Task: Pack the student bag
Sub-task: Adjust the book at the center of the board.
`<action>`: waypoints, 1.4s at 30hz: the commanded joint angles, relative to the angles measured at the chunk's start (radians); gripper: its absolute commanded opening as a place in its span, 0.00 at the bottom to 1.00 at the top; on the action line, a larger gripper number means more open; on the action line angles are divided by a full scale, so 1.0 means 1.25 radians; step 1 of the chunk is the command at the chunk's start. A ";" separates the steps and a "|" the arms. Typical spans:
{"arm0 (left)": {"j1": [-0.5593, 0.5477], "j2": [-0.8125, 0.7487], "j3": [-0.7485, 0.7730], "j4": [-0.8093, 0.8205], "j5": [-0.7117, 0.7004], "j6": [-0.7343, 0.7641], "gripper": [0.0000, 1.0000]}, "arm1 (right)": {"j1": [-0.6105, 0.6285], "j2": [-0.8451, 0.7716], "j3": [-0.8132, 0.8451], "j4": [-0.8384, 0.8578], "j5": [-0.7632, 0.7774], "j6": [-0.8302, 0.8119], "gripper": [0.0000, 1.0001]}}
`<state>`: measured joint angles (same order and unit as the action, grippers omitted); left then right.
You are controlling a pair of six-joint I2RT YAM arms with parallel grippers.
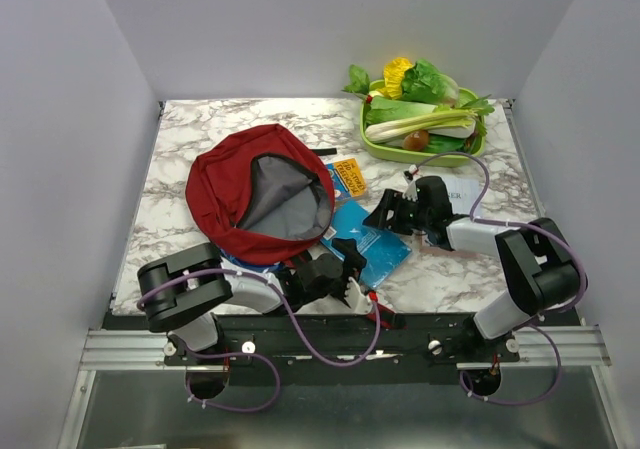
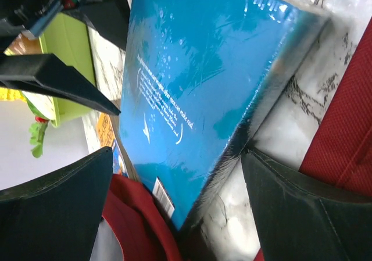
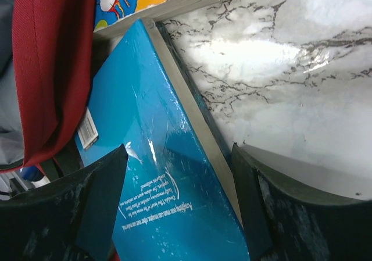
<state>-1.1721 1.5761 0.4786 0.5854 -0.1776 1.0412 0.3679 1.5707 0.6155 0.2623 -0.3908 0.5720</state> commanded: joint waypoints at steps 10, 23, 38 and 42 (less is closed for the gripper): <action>0.025 0.143 0.002 0.213 0.011 0.046 0.99 | 0.012 0.057 -0.074 0.020 -0.178 0.033 0.77; 0.085 0.132 0.198 0.328 -0.091 0.081 0.99 | 0.031 0.003 -0.114 0.009 -0.199 0.037 0.76; 0.086 0.104 0.280 0.401 -0.130 0.118 0.99 | 0.059 0.022 -0.110 0.038 -0.224 0.064 0.76; 0.085 0.099 0.303 0.394 -0.143 0.121 0.99 | 0.062 -0.006 -0.111 0.042 -0.227 0.070 0.76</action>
<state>-1.0519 1.7515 0.6987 0.7109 -0.4267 1.2011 0.3172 1.5673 0.5251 0.4980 -0.2989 0.5262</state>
